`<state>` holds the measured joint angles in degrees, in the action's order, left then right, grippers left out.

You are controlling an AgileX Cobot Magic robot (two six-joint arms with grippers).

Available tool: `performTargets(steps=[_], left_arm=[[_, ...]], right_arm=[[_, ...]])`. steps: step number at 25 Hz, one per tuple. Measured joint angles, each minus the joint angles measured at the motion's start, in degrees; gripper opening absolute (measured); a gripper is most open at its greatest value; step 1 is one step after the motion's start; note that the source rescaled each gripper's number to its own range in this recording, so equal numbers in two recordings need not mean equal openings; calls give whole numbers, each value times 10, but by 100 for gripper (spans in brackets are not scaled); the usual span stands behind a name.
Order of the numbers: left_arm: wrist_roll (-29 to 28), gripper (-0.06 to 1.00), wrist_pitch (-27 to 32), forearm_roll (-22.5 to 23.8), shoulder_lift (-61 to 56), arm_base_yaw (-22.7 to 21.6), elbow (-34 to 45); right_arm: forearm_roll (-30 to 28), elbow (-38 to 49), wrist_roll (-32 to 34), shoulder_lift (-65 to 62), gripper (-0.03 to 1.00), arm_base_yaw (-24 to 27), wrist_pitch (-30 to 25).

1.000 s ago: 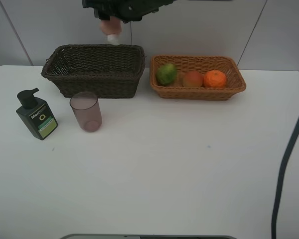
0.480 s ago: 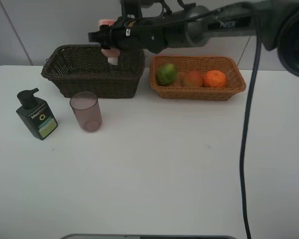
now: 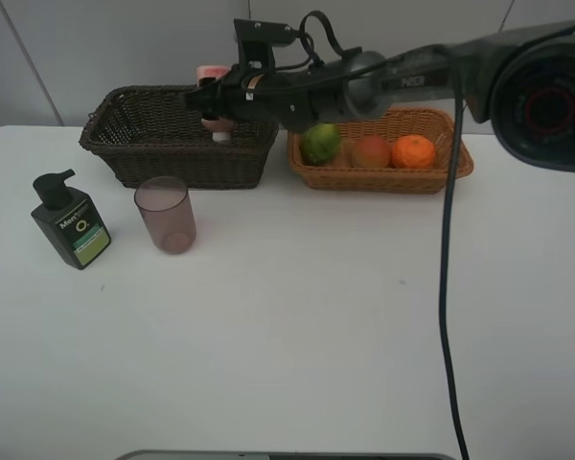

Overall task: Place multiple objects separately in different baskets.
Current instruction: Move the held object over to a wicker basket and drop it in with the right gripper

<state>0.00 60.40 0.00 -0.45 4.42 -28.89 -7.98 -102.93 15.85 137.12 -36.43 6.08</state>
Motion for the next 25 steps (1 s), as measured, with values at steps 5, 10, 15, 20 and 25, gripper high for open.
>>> performTargets(steps=[5, 10, 15, 20, 25], left_arm=[[0, 91, 0, 0, 0, 0, 0], [0, 91, 0, 0, 0, 0, 0], [0, 91, 0, 0, 0, 0, 0], [0, 91, 0, 0, 0, 0, 0], [0, 91, 0, 0, 0, 0, 0]], right_arm=[[0, 0, 0, 3, 0, 10, 3], [0, 0, 0, 17, 0, 11, 2], [1, 0, 0, 19, 22, 11, 1], [1, 0, 0, 14, 70, 11, -2], [1, 0, 0, -33, 76, 11, -84]])
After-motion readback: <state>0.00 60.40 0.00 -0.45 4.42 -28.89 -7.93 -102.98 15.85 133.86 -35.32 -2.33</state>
